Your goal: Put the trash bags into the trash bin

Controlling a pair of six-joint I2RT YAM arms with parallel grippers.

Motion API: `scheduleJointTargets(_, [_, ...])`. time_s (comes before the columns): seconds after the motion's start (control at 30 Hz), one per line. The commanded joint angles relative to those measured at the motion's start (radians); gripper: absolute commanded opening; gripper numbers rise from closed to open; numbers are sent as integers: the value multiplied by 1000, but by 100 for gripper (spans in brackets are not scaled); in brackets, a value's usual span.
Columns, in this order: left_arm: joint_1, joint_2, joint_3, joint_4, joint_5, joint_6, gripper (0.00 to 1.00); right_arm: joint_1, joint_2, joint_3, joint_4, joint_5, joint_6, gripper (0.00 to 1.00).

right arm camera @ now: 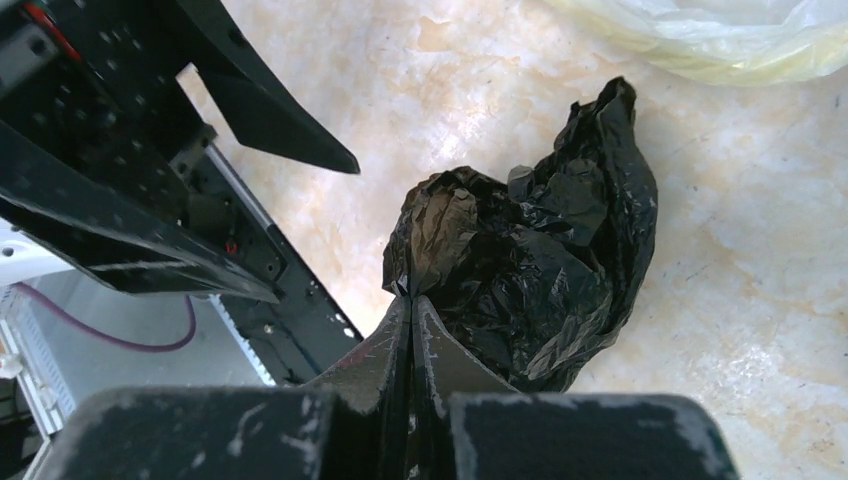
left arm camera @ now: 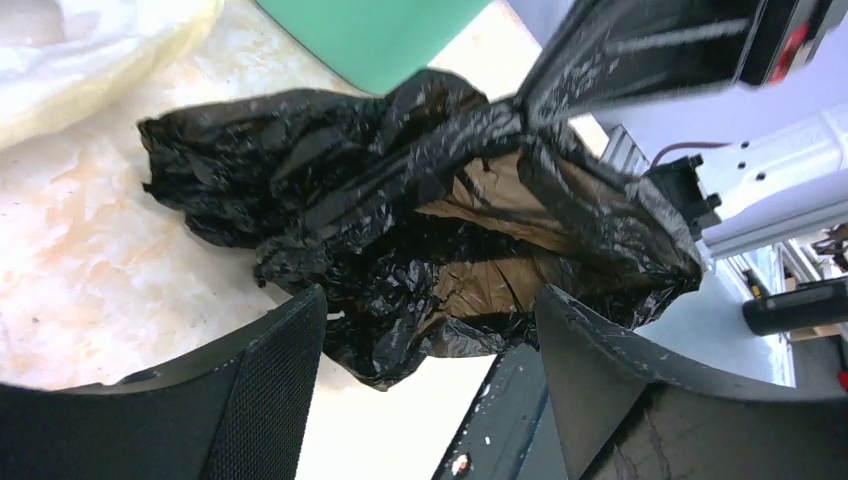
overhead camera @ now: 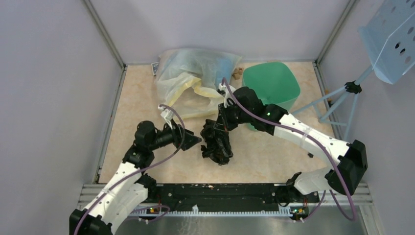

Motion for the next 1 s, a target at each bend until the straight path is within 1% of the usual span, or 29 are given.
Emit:
scheduleJointTargets(0.0, [-47,-77,-128,346,-89,-8,82,-15,-2,56,-13,-58,9,0])
scheduleJointTargets(0.07, [-58,-52,-133,356,-138,10,80,-15,-7,56,-20,-62,5,0])
scheduleJointTargets(0.13, [-74,-19,-151,415,-142,44,66,-16,-14,53,-27,-58,3,0])
scheduleJointTargets(0.17, [-85,-2,-164,459,-147,63,62,-17,-18,52,-29,-54,3,0])
scheduleJointTargets(0.23, [-114,21,-191,538,-185,98,62,-18,-21,55,-33,-54,5,0])
scheduleJointTargets(0.3, [-148,39,-219,606,-235,140,67,-19,-18,65,-44,-61,4,0])
scheduleJointTargets(0.33, [-167,46,-232,642,-244,174,71,-18,-15,71,-49,-63,4,0])
scheduleJointTargets(0.37, [-186,58,-245,685,-225,221,74,-20,-14,76,-56,-64,1,0])
scheduleJointTargets(0.4, [-209,74,-255,711,-216,265,75,-22,-11,84,-67,-64,-1,0])
scheduleJointTargets(0.47, [-232,100,-255,717,-237,327,74,-25,-7,95,-77,-64,-5,0])
scheduleJointTargets(0.57, [-238,144,-241,723,-214,373,72,-33,-4,104,-87,-67,-13,0])
scheduleJointTargets(0.67, [-242,195,-213,704,-213,383,65,-39,-1,102,-85,-78,-15,0])
scheduleJointTargets(0.77, [-244,227,-204,699,-247,385,52,-41,1,99,-77,-87,-15,0])
scheduleJointTargets(0.83, [-244,237,-200,697,-269,384,40,-43,1,99,-77,-90,-17,0])
scheduleJointTargets(0.87, [-245,241,-195,689,-276,384,33,-43,1,97,-78,-90,-19,0])
scheduleJointTargets(0.97, [-245,243,-147,606,-274,383,1,-44,-1,97,-95,-76,-38,0])
